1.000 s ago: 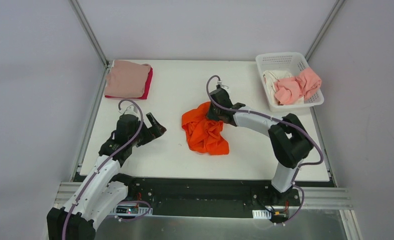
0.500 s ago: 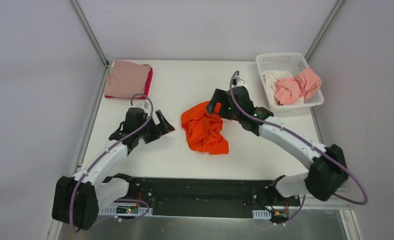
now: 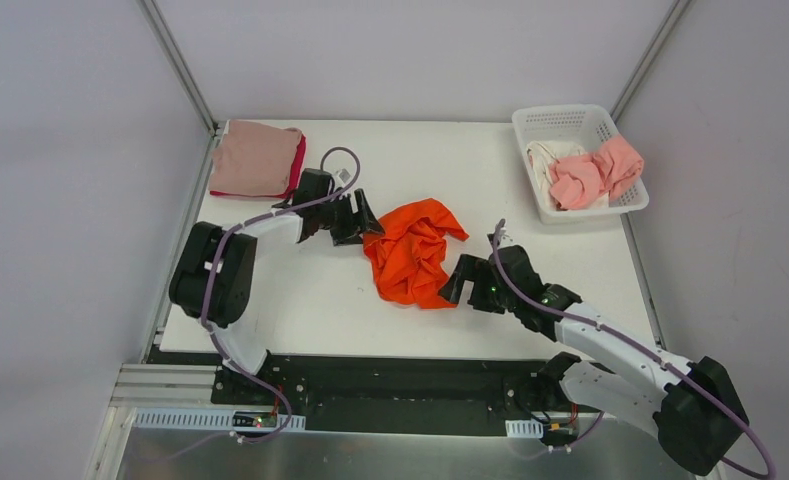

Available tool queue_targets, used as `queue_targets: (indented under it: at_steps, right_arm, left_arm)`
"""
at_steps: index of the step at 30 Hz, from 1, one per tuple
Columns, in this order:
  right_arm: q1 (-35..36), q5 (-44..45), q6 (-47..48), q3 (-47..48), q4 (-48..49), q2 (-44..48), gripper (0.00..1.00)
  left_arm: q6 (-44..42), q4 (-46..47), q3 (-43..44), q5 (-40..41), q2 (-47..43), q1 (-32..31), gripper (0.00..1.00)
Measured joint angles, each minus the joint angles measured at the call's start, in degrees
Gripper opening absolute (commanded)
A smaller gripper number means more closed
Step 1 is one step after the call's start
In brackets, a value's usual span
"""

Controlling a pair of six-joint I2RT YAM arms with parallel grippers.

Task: Fold and stack the t-shirts
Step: Flatten out the tshirt

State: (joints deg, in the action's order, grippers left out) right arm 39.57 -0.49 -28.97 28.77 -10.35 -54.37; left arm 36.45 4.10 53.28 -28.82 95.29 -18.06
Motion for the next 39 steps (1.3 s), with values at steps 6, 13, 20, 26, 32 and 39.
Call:
queue_targets:
  at_steps: [6,13,20,26,32,39]
  right_arm:
    - [0.0,-3.5,-1.55,-2.8,3.56,-2.95,0.89]
    - [-0.02,-4.61,-2.67,-2.97,12.98,-13.84,0.64]
    - [-0.07,-5.46,-2.23,-1.27,16.7,-20.79,0.0]
    - [-0.04,-0.44,-1.55,4.5,2.91,-11.63,0.0]
    - [-0.04,8.74,2.78,21.16,-9.6,2.75,0.0]
    - [-0.04,15.28,9.2,40.46,-18.8,8.0,0.0]
  left_arm:
    - [-1.22,0.22,3.98,-5.55,7.87,0.0,0.0]
    - [-1.51,0.76,3.15,-6.1,6.29,-0.02,0.0]
    - [-1.66,0.24,-0.61,-2.6,-2.56,-0.02,0.0]
    - [-3.17,-3.52,-0.94,5.4,-15.21,-0.35,0.0]
    - [-5.53,-7.89,1.01,12.63,-34.91,-0.35,0.0]
    - [-10.05,-14.95,11.06,19.82,-51.06,-0.35,0.0]
